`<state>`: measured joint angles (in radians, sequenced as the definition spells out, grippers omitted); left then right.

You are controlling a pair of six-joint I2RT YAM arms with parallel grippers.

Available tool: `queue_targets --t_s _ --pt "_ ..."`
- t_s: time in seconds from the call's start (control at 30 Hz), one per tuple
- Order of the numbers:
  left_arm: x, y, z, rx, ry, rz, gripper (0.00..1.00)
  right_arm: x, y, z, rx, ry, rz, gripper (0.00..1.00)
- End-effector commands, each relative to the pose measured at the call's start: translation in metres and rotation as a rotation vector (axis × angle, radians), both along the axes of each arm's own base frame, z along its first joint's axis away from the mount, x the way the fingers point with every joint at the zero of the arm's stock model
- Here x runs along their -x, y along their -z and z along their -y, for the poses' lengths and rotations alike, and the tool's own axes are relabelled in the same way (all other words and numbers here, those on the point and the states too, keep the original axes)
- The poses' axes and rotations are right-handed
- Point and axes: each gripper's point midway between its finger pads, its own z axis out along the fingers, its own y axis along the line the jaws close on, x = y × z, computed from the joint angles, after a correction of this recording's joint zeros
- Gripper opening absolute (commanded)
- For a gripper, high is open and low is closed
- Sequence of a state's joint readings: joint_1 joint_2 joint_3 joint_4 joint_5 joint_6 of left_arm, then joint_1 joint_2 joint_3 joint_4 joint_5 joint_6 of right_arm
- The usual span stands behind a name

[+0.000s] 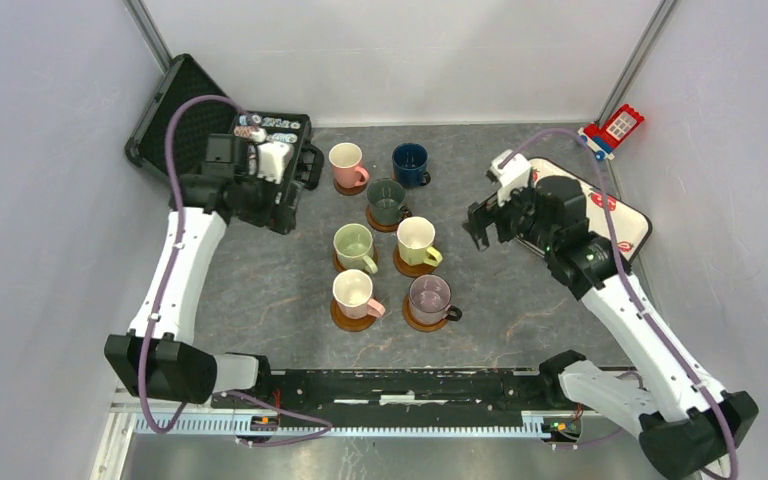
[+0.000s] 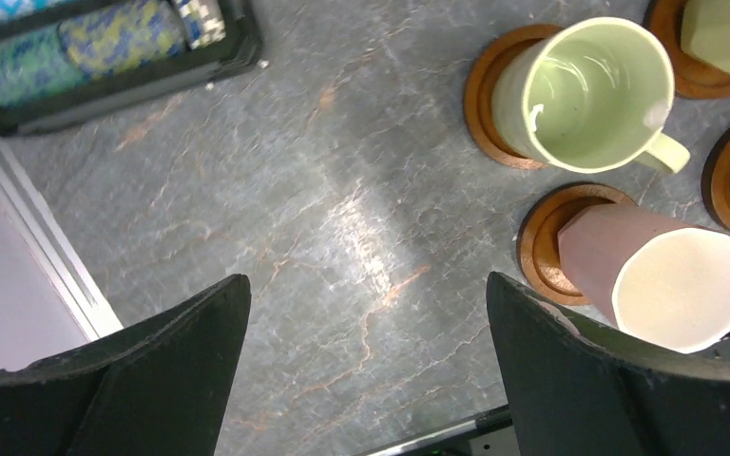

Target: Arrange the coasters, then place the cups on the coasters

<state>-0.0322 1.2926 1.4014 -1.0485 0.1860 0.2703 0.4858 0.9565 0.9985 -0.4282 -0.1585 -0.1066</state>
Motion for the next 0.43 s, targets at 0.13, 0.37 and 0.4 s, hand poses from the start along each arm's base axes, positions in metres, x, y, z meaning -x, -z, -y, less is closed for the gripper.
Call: queue_targets --t_s 0.13,0.37,0.4 --pt "-0.017 0.003 0.037 -0.1 0.075 0.061 1.0 -0.063 0.03 0.092 0.047 0.241 -0.009 0.98" --pt "-0.012 0.007 0.035 -0.092 0.04 0.086 1.0 -0.076 0.04 0.117 0.033 0.301 -0.015 0.98" --pt "-0.012 0.005 0.035 -0.091 0.041 0.094 1.0 -0.075 0.041 0.116 0.033 0.294 -0.014 0.98"
